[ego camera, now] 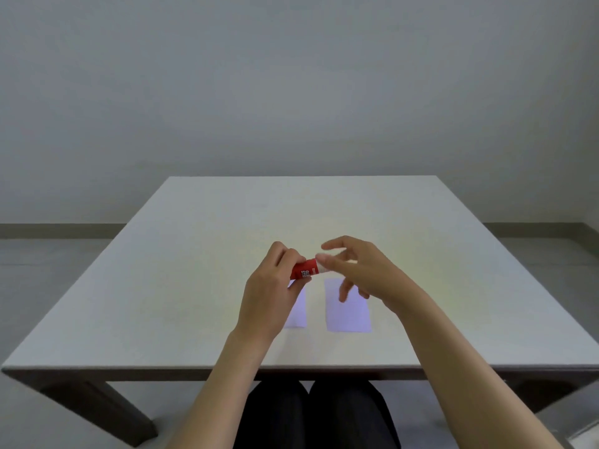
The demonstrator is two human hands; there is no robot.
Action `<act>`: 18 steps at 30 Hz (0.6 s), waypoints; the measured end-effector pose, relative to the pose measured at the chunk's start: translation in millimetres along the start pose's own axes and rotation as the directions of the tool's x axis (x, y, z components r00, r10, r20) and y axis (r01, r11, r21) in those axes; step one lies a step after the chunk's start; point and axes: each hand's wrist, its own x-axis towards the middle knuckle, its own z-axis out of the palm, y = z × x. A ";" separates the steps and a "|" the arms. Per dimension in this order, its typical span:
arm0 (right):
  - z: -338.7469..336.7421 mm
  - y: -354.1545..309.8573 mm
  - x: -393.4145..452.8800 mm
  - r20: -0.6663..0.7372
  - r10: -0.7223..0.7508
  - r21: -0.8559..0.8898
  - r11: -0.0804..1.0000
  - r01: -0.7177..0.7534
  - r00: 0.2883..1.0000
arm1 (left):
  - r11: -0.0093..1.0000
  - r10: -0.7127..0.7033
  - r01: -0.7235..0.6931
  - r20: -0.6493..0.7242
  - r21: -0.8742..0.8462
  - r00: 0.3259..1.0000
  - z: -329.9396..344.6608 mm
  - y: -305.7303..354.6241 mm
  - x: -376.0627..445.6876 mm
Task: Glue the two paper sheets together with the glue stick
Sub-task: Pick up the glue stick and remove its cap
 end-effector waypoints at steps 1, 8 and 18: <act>1.5 -1.4 1.4 -0.029 0.042 -0.030 0.999 -0.043 0.999 | 1.000 0.007 -0.007 0.000 0.010 1.000 0.3 0.0 0.4; 2.7 4.1 11.2 -0.076 -0.093 0.088 0.991 0.100 0.993 | 0.991 -0.120 0.119 -0.014 -0.054 0.993 4.2 -11.9 3.5; -27.6 88.7 64.9 -0.551 0.060 -0.309 0.912 -0.270 0.833 | 0.648 -0.677 0.585 -0.017 -0.488 0.736 -6.1 -44.2 -7.3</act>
